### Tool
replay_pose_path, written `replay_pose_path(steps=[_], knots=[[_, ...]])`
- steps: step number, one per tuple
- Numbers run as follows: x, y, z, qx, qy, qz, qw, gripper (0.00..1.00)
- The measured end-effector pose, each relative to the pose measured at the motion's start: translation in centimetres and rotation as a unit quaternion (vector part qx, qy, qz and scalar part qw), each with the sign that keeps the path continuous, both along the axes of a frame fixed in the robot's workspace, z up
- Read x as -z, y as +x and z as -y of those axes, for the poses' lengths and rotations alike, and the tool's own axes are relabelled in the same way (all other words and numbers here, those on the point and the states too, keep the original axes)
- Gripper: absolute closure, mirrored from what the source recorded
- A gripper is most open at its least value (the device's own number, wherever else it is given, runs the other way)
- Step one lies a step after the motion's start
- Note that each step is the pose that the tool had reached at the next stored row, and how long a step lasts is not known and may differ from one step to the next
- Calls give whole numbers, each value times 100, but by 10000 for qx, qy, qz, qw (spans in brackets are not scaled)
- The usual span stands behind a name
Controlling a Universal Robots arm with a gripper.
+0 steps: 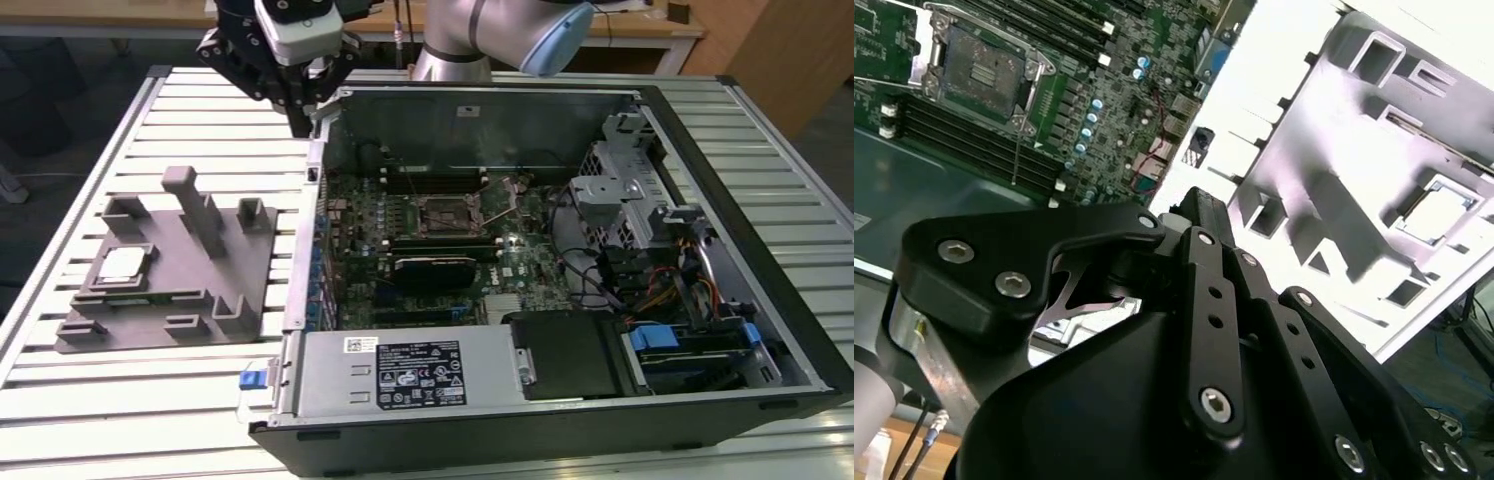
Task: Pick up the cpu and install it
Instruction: 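Reach for the cpu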
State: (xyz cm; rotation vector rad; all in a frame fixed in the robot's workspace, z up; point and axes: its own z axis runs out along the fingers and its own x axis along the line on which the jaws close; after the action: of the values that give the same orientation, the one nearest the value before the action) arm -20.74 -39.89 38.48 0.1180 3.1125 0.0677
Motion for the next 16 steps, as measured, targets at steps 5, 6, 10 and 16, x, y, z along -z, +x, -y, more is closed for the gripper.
replay_pose_path(steps=[5,6,10,16], knots=[[3,-51,0,0,0,0,10000,89],[3,-60,0,0,0,0,10000,89],[5,-96,0,0,0,0,10000,89],[9,-158,0,0,0,0,10000,89]])
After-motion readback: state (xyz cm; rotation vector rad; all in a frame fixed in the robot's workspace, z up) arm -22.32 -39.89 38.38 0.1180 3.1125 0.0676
